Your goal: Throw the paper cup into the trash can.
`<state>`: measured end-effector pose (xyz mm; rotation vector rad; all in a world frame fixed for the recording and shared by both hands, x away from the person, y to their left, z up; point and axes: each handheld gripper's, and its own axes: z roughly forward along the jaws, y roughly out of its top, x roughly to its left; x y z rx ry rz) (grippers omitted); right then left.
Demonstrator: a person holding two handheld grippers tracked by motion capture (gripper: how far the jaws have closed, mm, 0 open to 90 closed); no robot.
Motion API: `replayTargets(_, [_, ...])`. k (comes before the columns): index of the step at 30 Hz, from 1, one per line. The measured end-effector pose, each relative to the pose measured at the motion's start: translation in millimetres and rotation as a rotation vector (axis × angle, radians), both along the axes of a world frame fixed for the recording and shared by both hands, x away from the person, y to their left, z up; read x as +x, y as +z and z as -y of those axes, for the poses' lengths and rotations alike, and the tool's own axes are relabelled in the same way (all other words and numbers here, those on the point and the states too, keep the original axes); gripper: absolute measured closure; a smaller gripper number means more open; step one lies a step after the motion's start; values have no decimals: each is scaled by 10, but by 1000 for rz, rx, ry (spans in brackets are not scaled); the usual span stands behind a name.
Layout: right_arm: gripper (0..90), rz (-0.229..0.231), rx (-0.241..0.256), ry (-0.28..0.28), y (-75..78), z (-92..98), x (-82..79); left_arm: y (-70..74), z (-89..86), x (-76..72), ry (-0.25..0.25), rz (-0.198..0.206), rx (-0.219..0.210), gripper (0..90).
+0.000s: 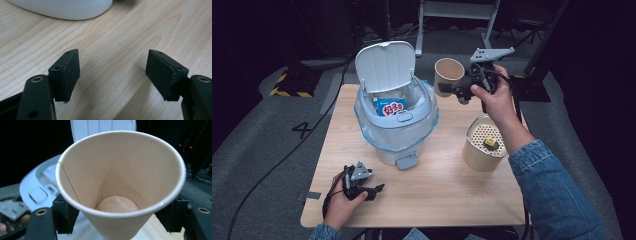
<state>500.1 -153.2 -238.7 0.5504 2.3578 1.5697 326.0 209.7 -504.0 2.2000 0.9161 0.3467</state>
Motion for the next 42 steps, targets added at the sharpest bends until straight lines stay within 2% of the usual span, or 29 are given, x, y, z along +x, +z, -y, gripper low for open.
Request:
replayTargets(12, [288,-9,3,59,-10,-539,24,-2,7,8,-1,3,-1,271])
replayTargets(15, [288,-29,18,69,-27,-640,38,-2,7,8,-1,3,-1,271])
replayTargets(23, [285,-39,-10,85,-98,-862,42,-2,7,8,-1,3,-1,271])
replayTargets(28, [285,-41,-55,95,-171,-995,32,-2,6,8,-1,3,-1,271])
replayTargets(31, [284,-42,-64,99,-201,-1040,37,-2,6,8,-1,2,-1,271])
replayTargets(33, [272,-49,-77,105,-224,-1067,42,-2,7,8,-2,2,-2,271])
replayTargets(35, [133,-49,-76,125,-269,-1102,40,-2,6,8,-3,1,-1,268])
replayTargets(36, [118,-77,-77,137,-299,-1127,43,-2,7,7,-3,1,-1,267])
replayTargets(37, [165,-94,-79,131,-319,-1147,39,-2,7,7,-3,1,-1,266])
replayTargets(38, [198,-89,-86,130,-329,-1158,35,-2,8,7,-3,2,0,266])
replayTargets(40, [139,-66,-104,116,-339,-1179,19,-2,8,6,-2,2,0,266])
replayTargets(42, [174,-37,-92,114,-318,-1171,-1,-2,8,6,-2,2,0,266])
